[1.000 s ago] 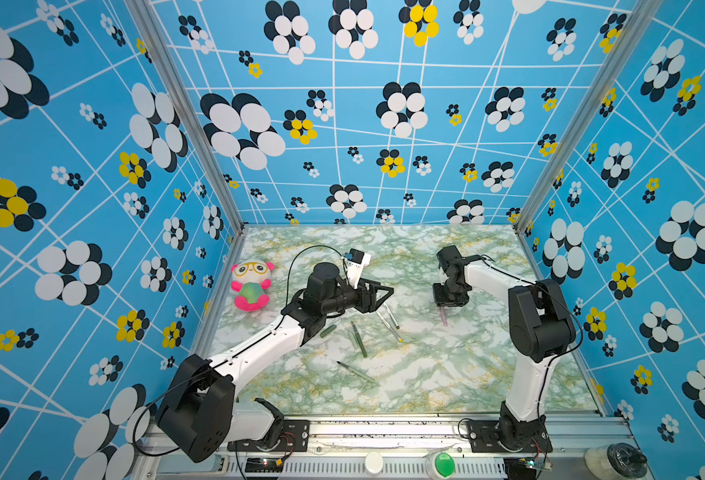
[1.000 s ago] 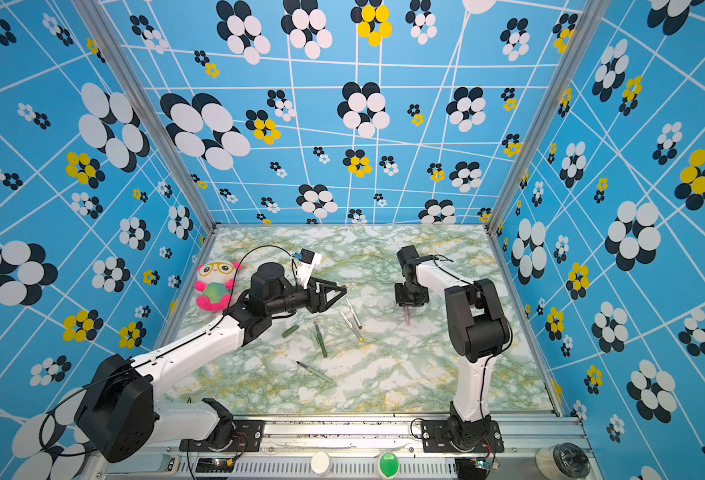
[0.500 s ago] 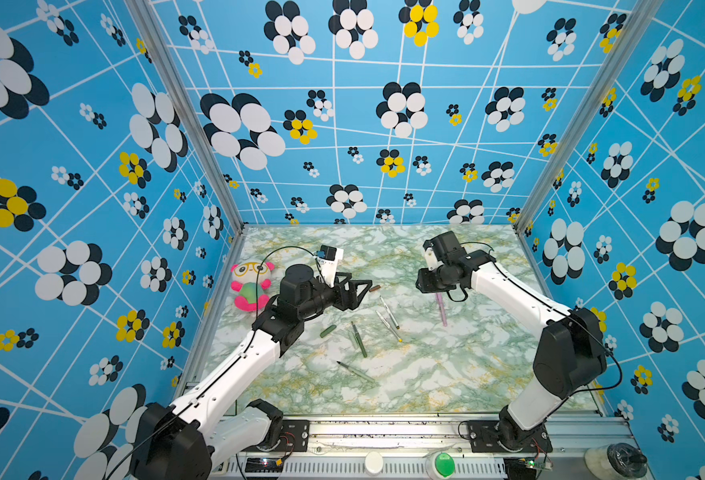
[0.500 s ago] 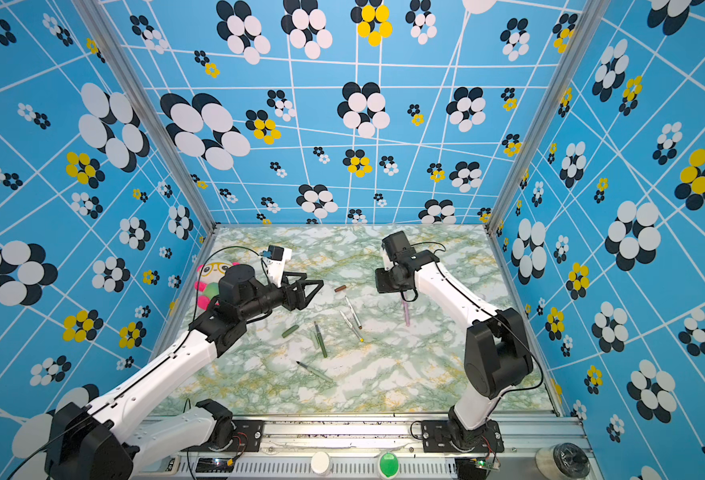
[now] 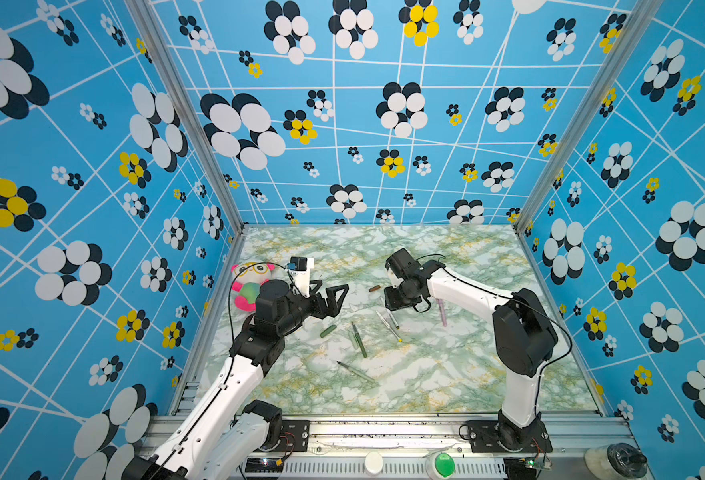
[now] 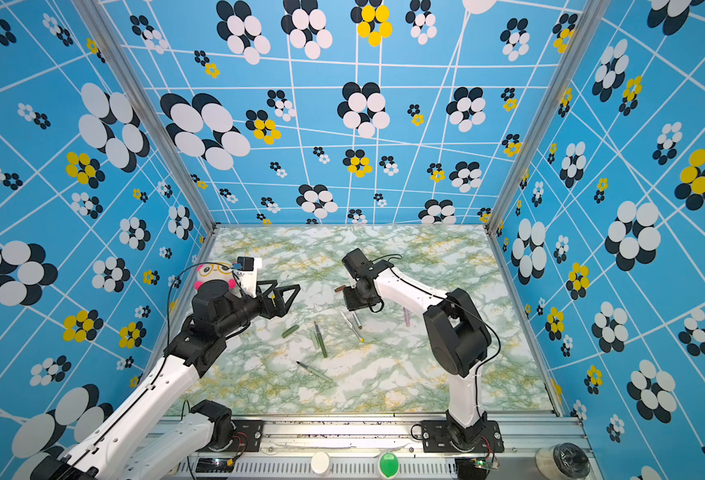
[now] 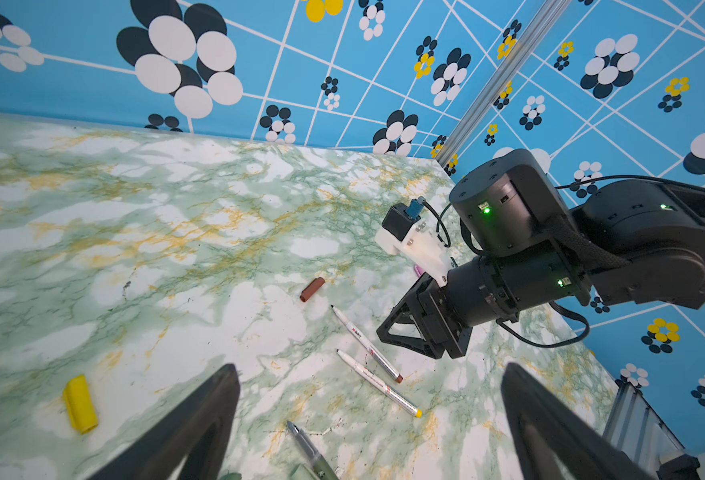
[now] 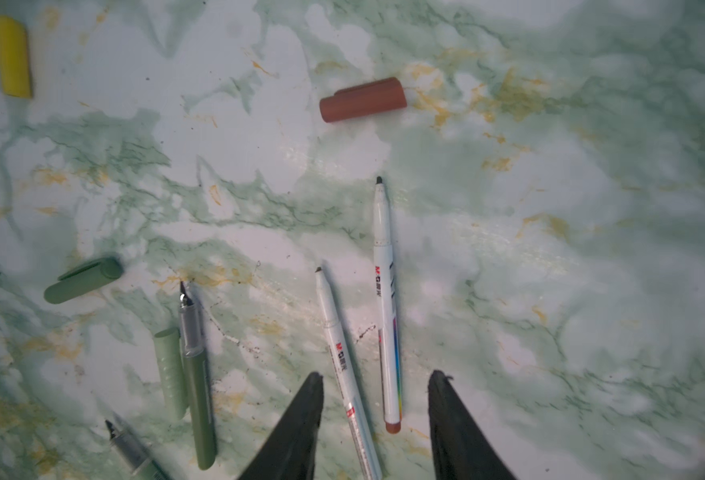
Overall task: Insert the pens into the pen caps
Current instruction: 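Reach the right gripper down, grasp a white marker and lift it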
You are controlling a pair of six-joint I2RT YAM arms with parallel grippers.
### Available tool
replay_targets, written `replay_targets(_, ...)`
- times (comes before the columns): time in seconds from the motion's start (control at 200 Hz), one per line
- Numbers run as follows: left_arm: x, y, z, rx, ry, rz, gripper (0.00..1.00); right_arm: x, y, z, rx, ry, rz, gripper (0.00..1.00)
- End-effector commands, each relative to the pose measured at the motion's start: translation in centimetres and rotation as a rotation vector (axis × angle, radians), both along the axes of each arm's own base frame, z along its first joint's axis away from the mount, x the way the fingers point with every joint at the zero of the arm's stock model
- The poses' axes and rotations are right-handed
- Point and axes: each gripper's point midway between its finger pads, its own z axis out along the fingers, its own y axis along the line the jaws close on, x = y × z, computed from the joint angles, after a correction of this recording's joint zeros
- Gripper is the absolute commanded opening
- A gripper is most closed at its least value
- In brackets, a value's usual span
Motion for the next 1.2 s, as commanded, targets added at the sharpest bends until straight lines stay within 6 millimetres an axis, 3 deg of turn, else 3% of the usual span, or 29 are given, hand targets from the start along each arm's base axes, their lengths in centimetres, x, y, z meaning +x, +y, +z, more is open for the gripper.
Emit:
replay_targets(0.0, 0.3, 0.7, -0.1, -0.057, 0.008, 0.049, 0.99, 0.9, 0.7, -0.7, -0.025, -0.009, -0.012, 0.43)
replay_targets(0.6, 0.6, 0.4, -1.6, -0.117, 0.057, 0.051, 0.99, 1.2, 0.6, -5.4, -0.186, -0.002, 0.033, 0.3)
replay_targets(0.62, 0.6, 0.3, -1.6, -0.121, 0.06, 0.051, 0.99, 2.0, 1.3, -4.5, -0.168, -0.027, 0.031, 0.3)
replay_targets(0.94, 0.7, 0.2, -2.5, -0.128, 0.084, 0.048, 0.99, 2.2, 1.1, -4.7, -0.183, -0.033, 0.03, 0.13)
replay_targets(1.194, 0.3, 0.0, -2.6, -0.111, 0.079, 0.029, 0.99, 2.4, 1.1, -4.2, -0.185, -0.034, 0.026, 0.13)
